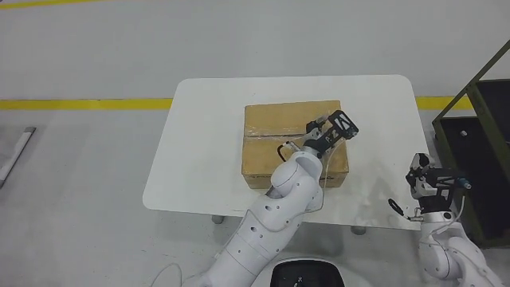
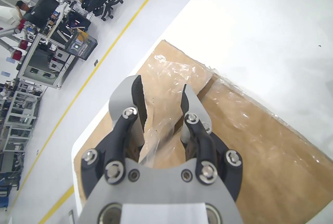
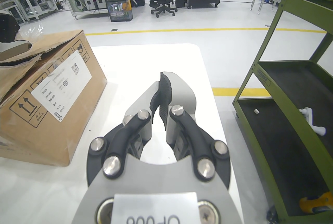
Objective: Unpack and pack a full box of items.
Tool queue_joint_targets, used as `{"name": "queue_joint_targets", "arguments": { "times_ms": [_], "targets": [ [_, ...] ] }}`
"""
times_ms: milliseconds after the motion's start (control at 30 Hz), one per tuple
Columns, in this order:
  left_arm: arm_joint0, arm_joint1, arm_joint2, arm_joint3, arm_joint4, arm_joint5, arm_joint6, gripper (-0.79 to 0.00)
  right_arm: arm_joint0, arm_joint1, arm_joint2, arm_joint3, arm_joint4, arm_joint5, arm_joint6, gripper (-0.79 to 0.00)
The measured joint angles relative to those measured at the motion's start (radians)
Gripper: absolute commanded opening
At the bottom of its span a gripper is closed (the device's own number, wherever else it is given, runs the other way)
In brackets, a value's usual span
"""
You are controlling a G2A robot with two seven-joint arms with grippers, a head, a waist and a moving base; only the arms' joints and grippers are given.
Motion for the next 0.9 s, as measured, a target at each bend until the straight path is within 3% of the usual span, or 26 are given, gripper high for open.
{"name": "queue_joint_targets", "arguments": {
  "times_ms": [33, 167, 567, 900],
  "targets": [
    [0.001, -0.001, -0.001, 0.001, 0.001, 0.0, 0.001, -0.653, -0.001, 0.0, 0.0, -0.001, 0.0, 0.001, -0.001, -0.785],
    [0.002, -0.003, -0.003, 0.006, 0.006, 0.004, 0.003, -0.785, -0.007, -0.002, 0.003, -0.005, -0.001, 0.002, -0.001, -0.785],
    [0.015, -0.006, -0.028, -0.013, 0.024, 0.014, 0.016, -0.785, -0.019, -0.007, 0.011, -0.023, 0.004, -0.001, -0.004, -0.785],
    [0.081, 0.023, -0.141, -0.206, 0.041, -0.019, 0.036, -0.785, 0.006, -0.007, 0.037, -0.114, 0.061, -0.07, 0.02, -0.785]
  ]
}}
